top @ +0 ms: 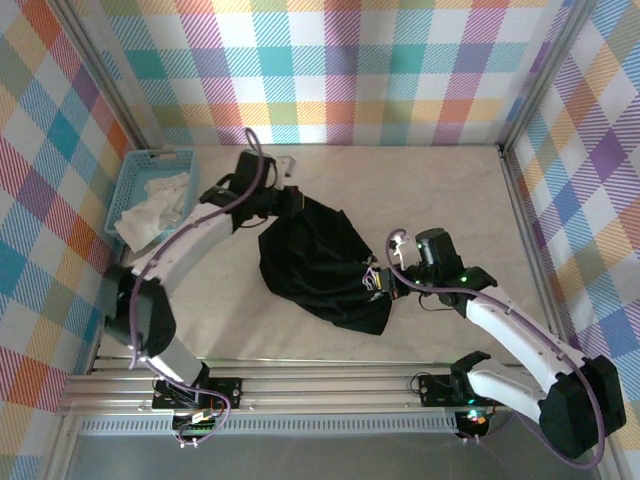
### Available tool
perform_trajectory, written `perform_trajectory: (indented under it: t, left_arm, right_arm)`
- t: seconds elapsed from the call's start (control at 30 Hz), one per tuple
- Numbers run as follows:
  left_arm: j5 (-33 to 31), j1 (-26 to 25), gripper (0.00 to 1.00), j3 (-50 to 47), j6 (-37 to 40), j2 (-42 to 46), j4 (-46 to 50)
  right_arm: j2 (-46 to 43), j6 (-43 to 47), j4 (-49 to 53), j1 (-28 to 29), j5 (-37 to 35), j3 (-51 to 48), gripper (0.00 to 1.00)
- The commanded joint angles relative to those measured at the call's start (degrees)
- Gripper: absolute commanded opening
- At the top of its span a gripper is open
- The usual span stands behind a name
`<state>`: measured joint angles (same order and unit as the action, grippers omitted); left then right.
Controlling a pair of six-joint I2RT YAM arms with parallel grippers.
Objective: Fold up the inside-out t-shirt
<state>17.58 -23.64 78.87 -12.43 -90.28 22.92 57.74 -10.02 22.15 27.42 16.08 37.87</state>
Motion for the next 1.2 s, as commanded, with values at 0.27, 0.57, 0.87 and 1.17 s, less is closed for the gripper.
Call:
perform_trajectory:
  t: [0.27, 0.57, 0.87, 1.17]
  left_arm:
    - [16.77, 4.88, 0.00, -0.25, -18.95, 12.28, -14.91]
    - [22.31, 5.05, 0.00, -2.04, -20.47, 13.45, -18.45]
    - [25.39, 2.86, 0.00, -2.41, -18.02, 13.11, -18.31]
    - [25.00, 2.02, 0.00, -1.88, -16.63, 13.34, -17.42]
  right_arm:
    - [2.19, -1.42, -0.02, 0.27, -10.11, 0.56, 0.05]
    - [-4.23, 3.99, -11.42, 0.26, 9.97, 2.85, 0.49]
    - [13.86, -8.54, -30.83, 0.35, 17.55, 15.67, 0.68]
    - [27.75, -5.24, -28.08, 0.79, 19.60, 27.32, 0.50]
